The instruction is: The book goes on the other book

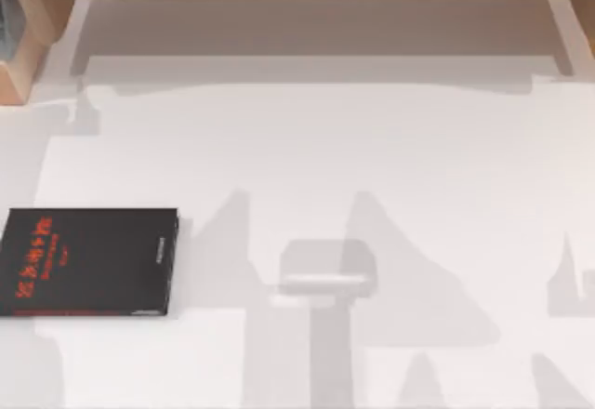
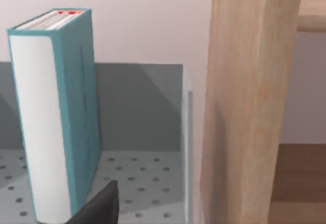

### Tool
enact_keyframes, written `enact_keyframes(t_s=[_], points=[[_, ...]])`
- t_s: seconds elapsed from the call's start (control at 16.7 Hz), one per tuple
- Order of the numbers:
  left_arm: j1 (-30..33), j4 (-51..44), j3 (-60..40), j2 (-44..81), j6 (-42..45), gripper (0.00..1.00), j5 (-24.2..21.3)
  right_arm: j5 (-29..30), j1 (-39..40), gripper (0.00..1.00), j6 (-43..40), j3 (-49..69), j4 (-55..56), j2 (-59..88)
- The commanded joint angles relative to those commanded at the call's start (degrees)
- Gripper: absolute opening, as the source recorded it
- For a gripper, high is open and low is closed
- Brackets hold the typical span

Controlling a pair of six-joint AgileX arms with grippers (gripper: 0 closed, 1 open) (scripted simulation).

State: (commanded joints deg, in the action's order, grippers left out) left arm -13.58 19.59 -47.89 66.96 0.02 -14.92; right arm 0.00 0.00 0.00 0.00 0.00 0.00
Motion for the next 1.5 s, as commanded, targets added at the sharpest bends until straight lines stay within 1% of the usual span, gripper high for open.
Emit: enact_keyframes(t_s=[0.18,0.3,0.42,0.6,0.78,1.08,1.5], points=[[-3.35,4.83,-11.77,18.97,0.00,1.00,-3.68,0.00,0.00,1.00,0.00,0.00,0.00,0.00],[-5.32,7.67,-18.65,29.37,0.01,1.00,-5.85,0.00,0.00,1.00,0.00,0.00,0.00,0.00],[-7.03,10.13,-24.59,37.58,0.01,1.00,-7.72,0.00,0.00,1.00,0.00,0.00,0.00,0.00],[-8.88,12.81,-31.23,45.72,0.01,1.00,-9.76,0.00,0.00,1.00,0.00,0.00,0.00,0.00],[-9.66,13.93,-33.93,49.03,0.01,1.00,-10.62,0.00,0.00,1.00,0.00,0.00,0.00,0.00],[-9.37,13.78,-33.84,48.96,0.02,1.00,-10.44,0.00,0.00,1.00,0.00,0.00,0.00,0.00],[-8.22,11.27,-41.76,54.15,-0.05,1.00,-9.25,0.00,0.00,1.00,0.00,0.00,0.00,0.00]])
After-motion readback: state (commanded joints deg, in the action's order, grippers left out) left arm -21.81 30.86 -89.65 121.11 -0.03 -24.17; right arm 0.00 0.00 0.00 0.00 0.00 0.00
